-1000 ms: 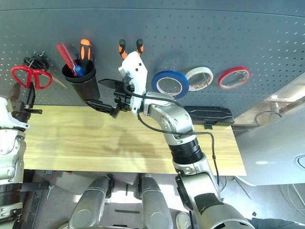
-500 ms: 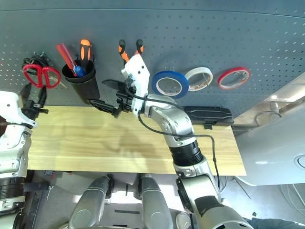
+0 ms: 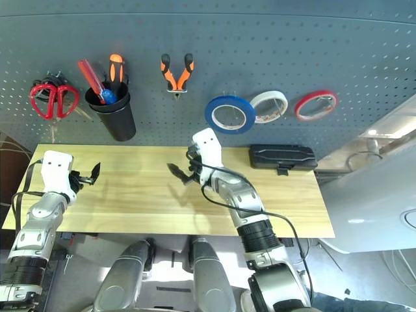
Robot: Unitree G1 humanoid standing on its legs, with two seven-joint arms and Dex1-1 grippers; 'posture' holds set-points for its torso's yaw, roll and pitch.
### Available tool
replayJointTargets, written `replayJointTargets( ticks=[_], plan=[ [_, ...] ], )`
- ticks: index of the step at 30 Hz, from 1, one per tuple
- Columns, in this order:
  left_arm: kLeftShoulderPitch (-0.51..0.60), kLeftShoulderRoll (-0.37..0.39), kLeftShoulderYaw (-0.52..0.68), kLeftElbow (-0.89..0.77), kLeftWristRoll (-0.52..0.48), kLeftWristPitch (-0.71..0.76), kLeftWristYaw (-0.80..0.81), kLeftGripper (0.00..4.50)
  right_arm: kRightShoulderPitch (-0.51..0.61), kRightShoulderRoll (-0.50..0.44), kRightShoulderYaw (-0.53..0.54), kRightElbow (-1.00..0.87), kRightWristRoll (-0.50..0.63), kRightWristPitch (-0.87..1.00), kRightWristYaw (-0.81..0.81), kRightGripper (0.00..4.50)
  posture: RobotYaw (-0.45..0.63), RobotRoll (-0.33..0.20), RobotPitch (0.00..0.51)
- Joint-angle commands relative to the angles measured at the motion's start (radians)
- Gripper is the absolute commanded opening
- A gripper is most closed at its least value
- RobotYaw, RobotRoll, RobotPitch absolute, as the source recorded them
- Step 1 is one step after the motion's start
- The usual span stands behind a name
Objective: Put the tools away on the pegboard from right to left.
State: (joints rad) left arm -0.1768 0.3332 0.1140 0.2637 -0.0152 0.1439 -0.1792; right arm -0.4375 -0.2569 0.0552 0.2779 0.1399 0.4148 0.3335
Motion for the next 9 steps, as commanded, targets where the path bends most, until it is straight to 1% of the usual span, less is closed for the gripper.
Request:
replayJointTargets(
  ticks=[1, 4, 9],
  plan=[
    [-0.018, -0.017, -0.019, 0.038, 0.014, 0.011, 0.006, 4.45, 0.004, -0.026, -0.118, 0.094, -0.023, -0.037, -0.135, 4.50, -0.04, 0.000, 0.282],
    [-0.053, -0.025, -0.028, 0.059, 0.022, 0.015, 0.008, 4.45, -0.017, -0.053, -0.175, 0.150, -0.009, -0.045, -0.155, 4.50, -0.06, 0.000, 0.283],
    [-0.095, -0.024, -0.025, 0.099, 0.038, 0.028, 0.036, 4.45, -0.069, -0.104, -0.194, 0.249, -0.006, -0.058, -0.083, 4.50, -0.07, 0.000, 0.275]
  ],
)
